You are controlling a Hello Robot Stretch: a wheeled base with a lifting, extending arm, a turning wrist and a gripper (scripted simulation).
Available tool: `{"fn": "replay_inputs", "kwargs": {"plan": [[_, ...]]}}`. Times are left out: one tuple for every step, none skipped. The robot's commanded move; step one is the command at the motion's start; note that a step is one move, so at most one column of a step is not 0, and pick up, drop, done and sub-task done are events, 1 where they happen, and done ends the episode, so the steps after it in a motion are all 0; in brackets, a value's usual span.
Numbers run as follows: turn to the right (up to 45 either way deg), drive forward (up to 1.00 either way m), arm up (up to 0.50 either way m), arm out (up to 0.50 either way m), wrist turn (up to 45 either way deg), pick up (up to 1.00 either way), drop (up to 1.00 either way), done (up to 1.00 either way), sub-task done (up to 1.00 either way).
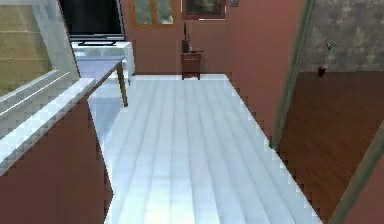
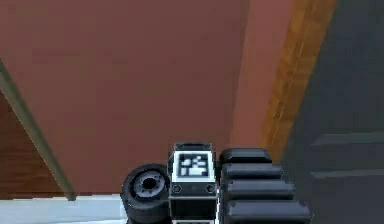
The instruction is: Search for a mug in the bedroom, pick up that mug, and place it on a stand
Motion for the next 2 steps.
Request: {"fn": "replay_inputs", "kwargs": {"plan": [[0.0,0.30,0.00,0.00,0.0,0.00,0.00,0.00,0.00],[0.0,1.00,0.00,0.00,0.0,0.00,0.00,0.00,0.00]]}}
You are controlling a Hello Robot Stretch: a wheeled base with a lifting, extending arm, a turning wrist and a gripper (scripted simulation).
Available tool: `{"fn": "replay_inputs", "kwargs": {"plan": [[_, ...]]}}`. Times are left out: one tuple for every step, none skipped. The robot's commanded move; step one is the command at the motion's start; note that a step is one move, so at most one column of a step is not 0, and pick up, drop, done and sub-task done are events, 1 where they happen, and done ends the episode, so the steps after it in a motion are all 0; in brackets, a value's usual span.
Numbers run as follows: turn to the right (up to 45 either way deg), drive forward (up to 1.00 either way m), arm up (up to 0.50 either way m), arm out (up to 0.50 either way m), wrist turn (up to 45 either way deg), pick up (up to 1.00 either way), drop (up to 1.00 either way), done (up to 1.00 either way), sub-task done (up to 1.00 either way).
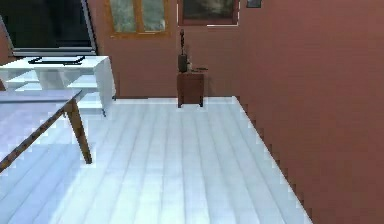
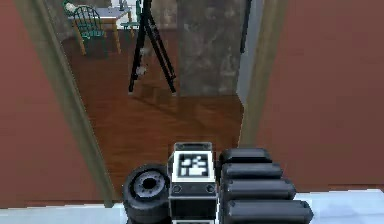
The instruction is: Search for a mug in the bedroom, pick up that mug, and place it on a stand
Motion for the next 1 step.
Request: {"fn": "replay_inputs", "kwargs": {"plan": [[0.0,1.00,0.00,0.00,0.0,0.00,0.00,0.00,0.00]]}}
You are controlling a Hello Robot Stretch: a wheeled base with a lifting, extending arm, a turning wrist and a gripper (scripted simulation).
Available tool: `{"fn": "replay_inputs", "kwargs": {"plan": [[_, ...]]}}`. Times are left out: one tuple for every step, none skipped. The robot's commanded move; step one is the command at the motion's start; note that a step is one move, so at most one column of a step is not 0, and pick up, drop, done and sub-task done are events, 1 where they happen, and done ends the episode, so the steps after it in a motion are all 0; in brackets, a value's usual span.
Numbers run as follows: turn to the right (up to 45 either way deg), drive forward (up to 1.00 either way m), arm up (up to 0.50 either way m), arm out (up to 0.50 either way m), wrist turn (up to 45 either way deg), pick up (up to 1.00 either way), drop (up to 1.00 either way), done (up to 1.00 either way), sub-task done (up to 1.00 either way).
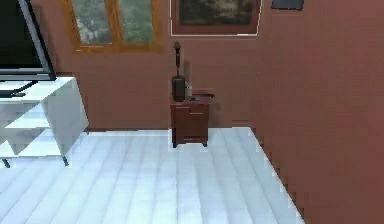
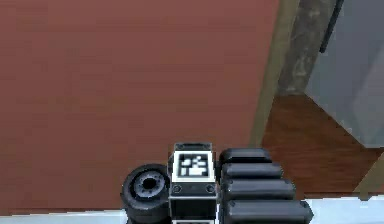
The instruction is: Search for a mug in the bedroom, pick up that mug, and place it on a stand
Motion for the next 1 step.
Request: {"fn": "replay_inputs", "kwargs": {"plan": [[0.0,1.00,0.00,0.00,0.0,0.00,0.00,0.00,0.00]]}}
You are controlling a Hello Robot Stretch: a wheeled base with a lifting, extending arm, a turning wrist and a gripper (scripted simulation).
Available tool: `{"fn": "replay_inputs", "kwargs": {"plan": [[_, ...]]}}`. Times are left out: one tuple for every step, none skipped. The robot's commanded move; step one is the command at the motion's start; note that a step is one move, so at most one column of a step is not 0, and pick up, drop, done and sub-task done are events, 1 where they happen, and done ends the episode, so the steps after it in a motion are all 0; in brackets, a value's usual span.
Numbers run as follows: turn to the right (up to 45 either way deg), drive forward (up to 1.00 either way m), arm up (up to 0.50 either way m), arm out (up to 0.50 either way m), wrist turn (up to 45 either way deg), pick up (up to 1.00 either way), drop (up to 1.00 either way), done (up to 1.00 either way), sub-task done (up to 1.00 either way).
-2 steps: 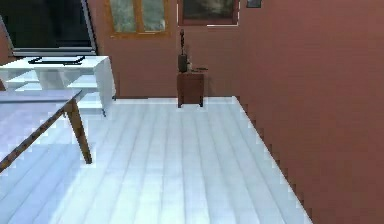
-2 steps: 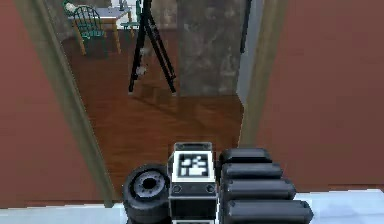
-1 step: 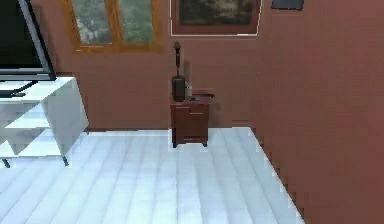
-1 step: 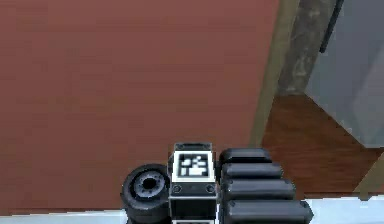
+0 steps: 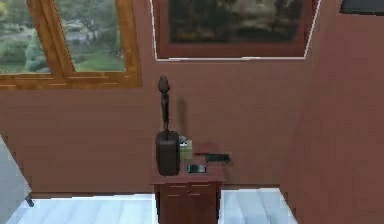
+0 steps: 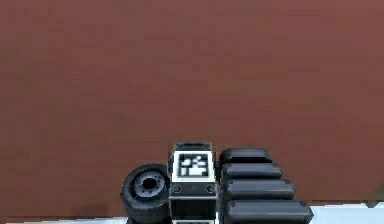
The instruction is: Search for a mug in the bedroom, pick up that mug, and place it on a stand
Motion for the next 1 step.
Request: {"fn": "replay_inputs", "kwargs": {"plan": [[-6.0,0.00,0.00,0.00,0.0,0.00,0.00,0.00,0.00]]}}
